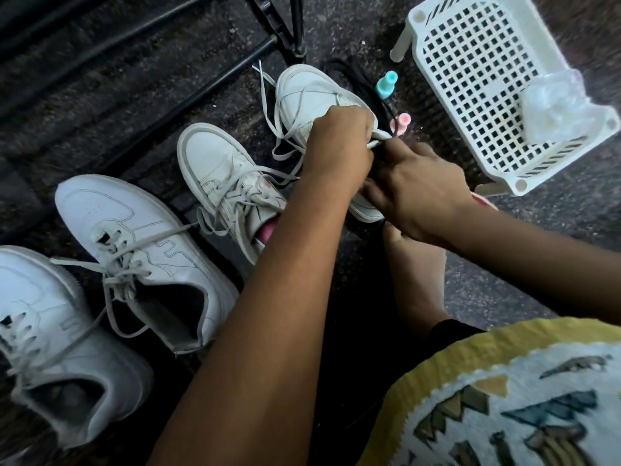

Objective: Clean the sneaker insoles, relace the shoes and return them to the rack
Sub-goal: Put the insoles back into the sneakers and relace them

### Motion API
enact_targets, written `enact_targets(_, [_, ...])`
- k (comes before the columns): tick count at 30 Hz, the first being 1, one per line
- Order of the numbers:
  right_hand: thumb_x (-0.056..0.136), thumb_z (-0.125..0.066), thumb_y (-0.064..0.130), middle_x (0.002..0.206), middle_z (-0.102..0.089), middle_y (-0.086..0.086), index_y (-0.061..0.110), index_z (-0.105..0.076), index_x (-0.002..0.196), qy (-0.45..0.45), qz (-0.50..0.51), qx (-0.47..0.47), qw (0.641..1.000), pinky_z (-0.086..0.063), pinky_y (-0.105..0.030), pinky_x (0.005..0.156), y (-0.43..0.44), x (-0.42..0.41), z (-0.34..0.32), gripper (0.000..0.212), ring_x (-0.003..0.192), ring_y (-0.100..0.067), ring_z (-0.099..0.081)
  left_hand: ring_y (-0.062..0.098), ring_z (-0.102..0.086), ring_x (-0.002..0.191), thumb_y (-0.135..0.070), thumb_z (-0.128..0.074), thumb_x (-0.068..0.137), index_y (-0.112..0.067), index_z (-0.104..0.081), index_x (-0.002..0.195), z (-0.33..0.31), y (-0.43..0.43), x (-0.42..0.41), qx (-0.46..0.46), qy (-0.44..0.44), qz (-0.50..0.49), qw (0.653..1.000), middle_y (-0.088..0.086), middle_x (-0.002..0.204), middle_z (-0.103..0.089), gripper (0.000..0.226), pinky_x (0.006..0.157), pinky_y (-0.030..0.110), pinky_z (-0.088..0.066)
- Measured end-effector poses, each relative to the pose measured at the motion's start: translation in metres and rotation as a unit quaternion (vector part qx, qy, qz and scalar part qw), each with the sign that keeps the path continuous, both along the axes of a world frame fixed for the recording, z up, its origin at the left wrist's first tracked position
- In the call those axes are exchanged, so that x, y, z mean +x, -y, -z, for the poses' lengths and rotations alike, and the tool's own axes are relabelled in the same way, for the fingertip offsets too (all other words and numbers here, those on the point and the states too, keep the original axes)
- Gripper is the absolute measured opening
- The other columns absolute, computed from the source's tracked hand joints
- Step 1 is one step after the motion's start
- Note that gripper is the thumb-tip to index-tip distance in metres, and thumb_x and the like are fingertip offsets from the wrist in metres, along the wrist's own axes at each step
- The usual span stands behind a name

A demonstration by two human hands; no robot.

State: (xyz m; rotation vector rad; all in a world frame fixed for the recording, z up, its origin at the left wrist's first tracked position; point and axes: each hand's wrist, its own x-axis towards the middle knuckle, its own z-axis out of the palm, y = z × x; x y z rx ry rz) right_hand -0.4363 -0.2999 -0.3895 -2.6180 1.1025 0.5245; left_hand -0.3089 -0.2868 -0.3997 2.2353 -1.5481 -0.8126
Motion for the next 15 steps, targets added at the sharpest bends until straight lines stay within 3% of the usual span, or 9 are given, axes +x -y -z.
enact_targets(2, [0.076,-0.01,0.074,0.118,-0.05,-0.001,0.03,-0.056,0.117,-0.003,-0.003,0.061,0.998,-0.049,-0.043,0.084,0.006,-0.003,-0.011,0.076,0.109,-0.03,-0.052,0.025,-0.057,0.078,-0.009,-0.059,0.08,-0.017,-0.052,0.074,0.001,0.0,0.0,0.001,-0.002,-0.002,1.0,0.006,0.089,-0.064,0.013,0.067,0.031,-0.043])
enact_targets(5, [0.081,-0.043,0.063,0.116,-0.061,0.001,0.026,-0.051,0.122,0.154,0.143,0.109,0.972,-0.046,-0.034,0.086,0.011,-0.021,-0.029,0.057,0.099,-0.023,-0.058,0.021,-0.055,0.073,-0.007,-0.061,0.078,-0.018,-0.054,0.072,0.003,-0.002,0.002,-0.003,-0.009,-0.015,1.0,0.004,0.086,-0.064,0.014,0.063,0.029,-0.042])
enact_targets(7, [0.083,-0.063,0.052,0.11,-0.062,-0.001,0.017,-0.052,0.121,0.157,0.194,0.111,0.962,-0.042,-0.03,0.08,0.017,-0.038,-0.038,0.053,0.092,-0.021,-0.057,0.02,-0.056,0.073,-0.004,-0.061,0.079,-0.017,-0.054,0.071,0.003,-0.003,0.002,-0.007,-0.014,-0.017,1.0,0.004,0.086,-0.064,0.017,0.064,0.03,-0.045])
enact_targets(8, [0.082,-0.067,0.046,0.103,-0.063,-0.005,0.015,-0.055,0.117,0.139,0.221,0.161,0.952,-0.043,-0.031,0.077,0.019,-0.045,-0.041,0.048,0.087,-0.022,-0.058,0.02,-0.057,0.073,-0.004,-0.061,0.079,-0.017,-0.054,0.071,0.003,-0.003,0.002,-0.008,-0.016,-0.018,1.0,0.003,0.086,-0.064,0.017,0.065,0.03,-0.047])
enact_targets(10, [0.08,-0.067,0.034,0.083,-0.066,-0.016,0.01,-0.062,0.1,0.15,0.314,0.348,0.87,-0.049,-0.029,0.062,0.022,-0.05,-0.044,0.032,0.068,-0.021,-0.061,0.02,-0.057,0.073,-0.004,-0.062,0.079,-0.017,-0.054,0.072,0.003,-0.003,0.001,-0.011,-0.015,-0.02,1.0,0.003,0.086,-0.064,0.017,0.065,0.03,-0.046])
enact_targets(11, [0.081,-0.067,0.025,0.073,-0.067,-0.015,0.009,-0.065,0.09,0.161,0.35,0.406,0.829,-0.05,-0.025,0.054,0.02,-0.049,-0.042,0.019,0.058,-0.017,-0.061,0.02,-0.057,0.073,-0.004,-0.062,0.079,-0.017,-0.054,0.072,0.004,-0.003,0.001,-0.012,-0.013,-0.021,1.0,0.003,0.085,-0.064,0.017,0.064,0.029,-0.046])
enact_targets(12, [0.084,-0.068,0.02,0.067,-0.068,-0.014,0.008,-0.066,0.083,0.168,0.371,0.416,0.813,-0.049,-0.022,0.049,0.019,-0.048,-0.036,0.013,0.051,-0.015,-0.06,0.02,-0.057,0.073,-0.003,-0.062,0.079,-0.018,-0.054,0.072,0.005,-0.003,0.001,-0.014,-0.012,-0.023,1.0,0.003,0.085,-0.064,0.018,0.064,0.03,-0.046])
enact_targets(15, [0.082,-0.07,0.029,0.072,-0.064,-0.029,0.001,-0.066,0.082,0.167,0.358,0.305,0.867,-0.041,-0.033,0.056,0.014,-0.043,-0.013,0.028,0.058,-0.022,-0.053,0.019,-0.056,0.07,-0.003,-0.063,0.078,-0.018,-0.055,0.071,0.006,-0.004,0.002,-0.016,-0.02,-0.031,0.999,0.002,0.081,-0.064,0.018,0.063,0.029,-0.046])
